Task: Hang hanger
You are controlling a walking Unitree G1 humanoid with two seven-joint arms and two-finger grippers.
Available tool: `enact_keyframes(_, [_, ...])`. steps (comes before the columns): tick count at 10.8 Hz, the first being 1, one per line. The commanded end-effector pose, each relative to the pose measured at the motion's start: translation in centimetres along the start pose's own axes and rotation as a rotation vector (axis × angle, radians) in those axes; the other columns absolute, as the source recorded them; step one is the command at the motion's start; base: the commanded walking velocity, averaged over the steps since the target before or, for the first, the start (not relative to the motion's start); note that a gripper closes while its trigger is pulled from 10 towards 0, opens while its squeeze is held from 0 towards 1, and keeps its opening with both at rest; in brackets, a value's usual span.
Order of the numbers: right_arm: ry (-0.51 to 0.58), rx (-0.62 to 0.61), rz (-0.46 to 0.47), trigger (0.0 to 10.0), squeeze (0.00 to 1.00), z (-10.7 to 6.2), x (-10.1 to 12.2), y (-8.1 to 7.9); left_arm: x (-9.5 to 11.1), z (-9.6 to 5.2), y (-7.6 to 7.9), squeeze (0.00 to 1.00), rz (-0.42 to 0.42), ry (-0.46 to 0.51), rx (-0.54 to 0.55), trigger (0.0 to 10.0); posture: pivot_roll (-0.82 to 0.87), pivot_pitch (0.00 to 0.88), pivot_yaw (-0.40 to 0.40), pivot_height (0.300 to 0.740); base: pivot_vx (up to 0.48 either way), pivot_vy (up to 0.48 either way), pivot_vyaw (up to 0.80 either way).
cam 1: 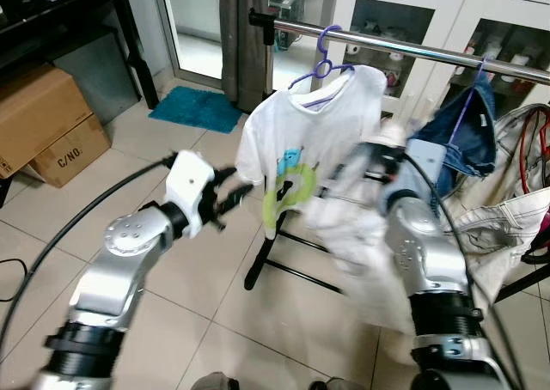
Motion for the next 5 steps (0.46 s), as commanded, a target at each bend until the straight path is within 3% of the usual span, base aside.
enact_keyframes(1, [0.089,0.056,0.016,10.0,0.0,-0.3,2.3,-1.2,0.3,0.0,-0.5,0.0,0.01,-0.001,0.025,10.0,-0.01,0.0,0.012,0.74,0.0,0.0,0.0])
enact_keyframes(3, [0.086,0.093,0.031,10.0,0.0,-0.4,1.9,-2.2,0.4,0.8,0.0,0.0,-0.007,0.032,0.074,10.0,-0.01,0.0,0.011,0.74,0.0,0.0,0.0])
enact_keyframes(5, [0.074,0.122,0.018,10.0,0.0,-0.3,1.7,-2.6,0.5,0.9,0.3,0.0,-0.023,0.036,0.069,10.0,-0.02,0.0,0.012,0.74,0.272,0.0,0.0])
Point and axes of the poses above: a point about 5 cm out from each wrist's last joint towards the gripper, its own z axis pointing out of the wrist towards the gripper, its own x axis along the axis of the wrist's last joint, y = z × x, the point moved 6 cm from there along z, pointing out of the wrist towards the gripper, and after that the axes turned 3 degrees about z, right-handed, at the moved point
